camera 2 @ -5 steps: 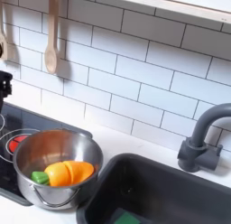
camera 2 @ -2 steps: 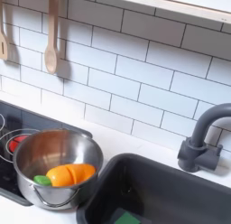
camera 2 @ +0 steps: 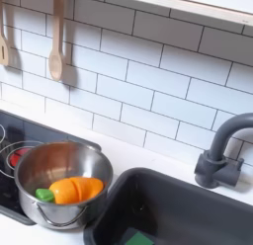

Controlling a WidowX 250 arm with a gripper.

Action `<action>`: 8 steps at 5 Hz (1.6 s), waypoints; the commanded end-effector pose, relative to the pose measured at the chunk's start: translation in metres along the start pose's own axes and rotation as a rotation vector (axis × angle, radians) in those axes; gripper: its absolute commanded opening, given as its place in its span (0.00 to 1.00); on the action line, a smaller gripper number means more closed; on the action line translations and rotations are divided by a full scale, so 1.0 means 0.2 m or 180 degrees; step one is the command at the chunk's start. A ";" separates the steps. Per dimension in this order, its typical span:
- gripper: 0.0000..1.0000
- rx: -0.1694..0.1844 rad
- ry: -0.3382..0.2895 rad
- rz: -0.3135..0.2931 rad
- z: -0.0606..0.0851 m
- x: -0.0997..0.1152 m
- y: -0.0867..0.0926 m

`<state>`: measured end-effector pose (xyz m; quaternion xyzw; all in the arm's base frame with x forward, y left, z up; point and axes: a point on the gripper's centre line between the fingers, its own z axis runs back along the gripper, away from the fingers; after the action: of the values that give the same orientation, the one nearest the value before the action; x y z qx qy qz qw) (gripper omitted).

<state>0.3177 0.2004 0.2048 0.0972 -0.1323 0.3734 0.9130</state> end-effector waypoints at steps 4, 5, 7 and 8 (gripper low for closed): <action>1.00 0.0135 -0.0010 0.0151 -0.10 0.10 0.13; 1.00 0.0157 -0.0015 0.0165 -0.13 0.12 0.14; 1.00 0.0208 -0.0047 0.0178 -0.15 0.16 0.18; 1.00 0.0204 -0.0039 0.0173 -0.15 0.16 0.19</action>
<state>0.3169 0.2597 0.1891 0.1278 -0.1293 0.4037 0.8967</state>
